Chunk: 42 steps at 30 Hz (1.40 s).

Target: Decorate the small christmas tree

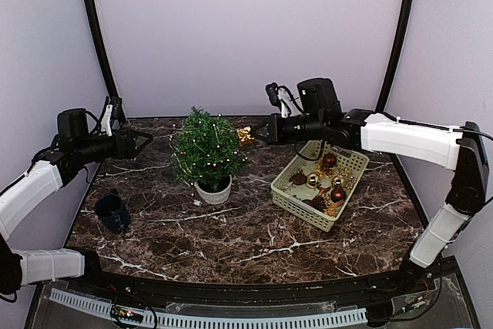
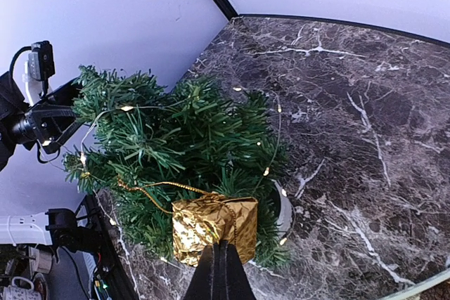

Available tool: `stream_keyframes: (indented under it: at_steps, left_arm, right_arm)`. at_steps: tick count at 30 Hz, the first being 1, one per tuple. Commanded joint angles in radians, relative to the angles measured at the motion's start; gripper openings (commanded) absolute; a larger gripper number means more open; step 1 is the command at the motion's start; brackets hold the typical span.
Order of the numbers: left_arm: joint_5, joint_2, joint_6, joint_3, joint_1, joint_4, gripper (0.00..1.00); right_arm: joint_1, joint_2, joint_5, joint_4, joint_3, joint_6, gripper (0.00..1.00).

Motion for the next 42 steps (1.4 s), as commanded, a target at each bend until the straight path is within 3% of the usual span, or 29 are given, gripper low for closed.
stream_keyframes:
  at_steps: [1,18,30,33,42]
  left_arm:
    - [0.026,-0.011,0.003,-0.015,0.005,0.027,0.89]
    - [0.047,-0.011,0.0,-0.016,0.004,0.027,0.89]
    - [0.058,-0.011,-0.004,-0.018,0.004,0.027,0.89]
    - [0.052,-0.015,-0.003,-0.018,0.004,0.027,0.89]
    - [0.046,-0.015,-0.003,-0.015,0.005,0.027,0.89]
  right_arm:
    - [0.018,0.045,-0.062,0.087,0.061,0.024,0.0]
    - [0.034,0.188,-0.098,0.114,0.12,0.04,0.0]
    - [0.034,0.191,-0.096,0.098,0.125,0.038,0.0]
    - [0.034,0.166,-0.088,0.097,0.118,0.029,0.1]
    - [0.032,0.067,-0.03,0.028,0.071,0.02,0.27]
